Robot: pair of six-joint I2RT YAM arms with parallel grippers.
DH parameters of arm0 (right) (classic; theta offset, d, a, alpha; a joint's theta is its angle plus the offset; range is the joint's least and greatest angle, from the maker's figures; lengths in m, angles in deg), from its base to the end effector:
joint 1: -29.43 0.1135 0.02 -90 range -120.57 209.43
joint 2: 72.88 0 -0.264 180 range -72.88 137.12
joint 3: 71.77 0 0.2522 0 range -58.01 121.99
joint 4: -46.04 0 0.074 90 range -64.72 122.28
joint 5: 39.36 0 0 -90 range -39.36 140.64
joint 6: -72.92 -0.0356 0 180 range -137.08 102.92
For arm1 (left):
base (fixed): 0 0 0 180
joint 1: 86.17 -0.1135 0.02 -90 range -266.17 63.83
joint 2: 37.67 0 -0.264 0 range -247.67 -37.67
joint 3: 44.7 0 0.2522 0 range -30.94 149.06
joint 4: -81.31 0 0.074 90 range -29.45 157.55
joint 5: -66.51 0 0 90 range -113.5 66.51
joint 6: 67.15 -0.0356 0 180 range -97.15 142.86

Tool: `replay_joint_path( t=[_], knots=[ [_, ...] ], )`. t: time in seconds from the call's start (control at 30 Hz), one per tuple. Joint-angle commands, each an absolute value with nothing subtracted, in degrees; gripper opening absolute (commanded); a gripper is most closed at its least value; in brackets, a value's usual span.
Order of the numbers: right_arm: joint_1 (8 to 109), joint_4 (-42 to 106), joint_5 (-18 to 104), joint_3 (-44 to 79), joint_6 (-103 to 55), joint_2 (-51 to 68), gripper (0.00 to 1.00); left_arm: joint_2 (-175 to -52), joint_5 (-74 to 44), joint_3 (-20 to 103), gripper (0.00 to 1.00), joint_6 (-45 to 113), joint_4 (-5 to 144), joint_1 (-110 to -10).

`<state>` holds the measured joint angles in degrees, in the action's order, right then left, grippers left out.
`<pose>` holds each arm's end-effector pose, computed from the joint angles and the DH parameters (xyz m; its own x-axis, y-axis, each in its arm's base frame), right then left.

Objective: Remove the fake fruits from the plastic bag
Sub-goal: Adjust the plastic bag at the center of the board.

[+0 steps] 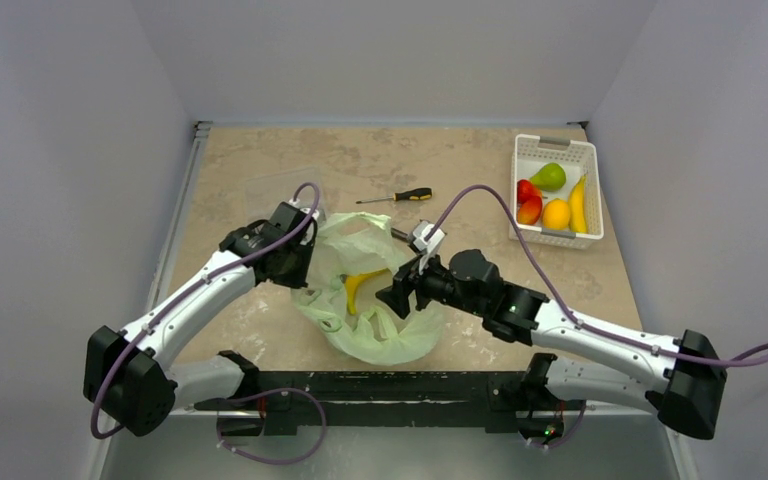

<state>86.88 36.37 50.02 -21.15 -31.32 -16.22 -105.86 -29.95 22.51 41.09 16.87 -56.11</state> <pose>0.1241 0.1951 0.2778 -0.3499 -0.0910 -0.9323 -0.7866 0.5691 0.2396 0.1920 -0.1065 0.2548 -0.8906 0.1561 -0.4271 0.1879 0.9816 -0.0330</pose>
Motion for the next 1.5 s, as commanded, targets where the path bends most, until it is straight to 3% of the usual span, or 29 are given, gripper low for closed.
replay_joint_path(
  t=[0.0,0.17,0.27,0.33,0.47,0.6,0.7,0.83,1.0,1.17,1.27,1.37,1.43,1.47],
  knots=[
    [87.17,43.08,50.15,-16.62,-29.00,-12.80,0.71,-103.54,-31.67,23.93,0.00,40.78,17.71,-55.89],
    [87.43,44.14,49.31,-15.13,-30.23,-4.01,0.63,-103.06,-31.52,23.82,0.00,40.79,17.82,-55.90],
    [88.46,43.90,49.27,-14.98,-30.27,-0.03,0.51,-103.02,-31.32,23.75,0.00,40.76,17.80,-55.90],
    [90.41,43.33,51.30,-15.04,-29.44,1.25,0.50,-103.23,-31.21,23.70,0.00,40.70,17.80,-55.92],
    [91.40,39.84,65.28,-16.53,-32.00,2.43,0.54,-103.73,-30.46,23.95,0.00,40.52,17.70,-55.88],
    [91.39,31.45,87.05,-18.23,-42.04,0.07,0.69,-103.81,-30.08,23.82,0.00,40.52,17.66,-55.91],
    [91.38,28.37,92.91,-18.18,-41.78,-2.61,0.80,-103.67,-29.98,23.91,0.00,40.43,17.74,-55.93],
    [91.39,22.32,89.12,-14.99,-39.41,-7.28,0.83,-103.47,-30.25,24.03,0.00,40.43,17.56,-55.94],
    [91.41,14.22,74.28,-14.12,-34.69,-16.42,0.90,-102.92,-30.51,23.86,0.00,40.52,17.65,-55.92],
    [91.40,13.32,57.59,-15.53,-32.43,-26.74,0.89,-103.08,-30.29,24.02,0.00,40.43,17.79,-55.93],
    [91.40,16.83,48.08,-16.44,-35.74,-25.02,0.81,-103.43,-30.18,24.19,0.00,40.35,17.72,-55.93],
    [91.47,24.11,39.29,-20.17,-37.65,-18.39,0.59,-103.89,-30.50,24.21,0.00,40.35,17.46,-55.90],
    [91.77,27.58,39.35,-20.71,-37.92,-12.78,0.46,-103.85,-30.65,24.10,0.00,40.35,17.45,-55.95],
    [91.89,29.08,41.94,-20.81,-37.93,-10.74,0.44,-103.85,-30.74,24.11,0.00,40.35,17.54,-55.97]
  ],
)
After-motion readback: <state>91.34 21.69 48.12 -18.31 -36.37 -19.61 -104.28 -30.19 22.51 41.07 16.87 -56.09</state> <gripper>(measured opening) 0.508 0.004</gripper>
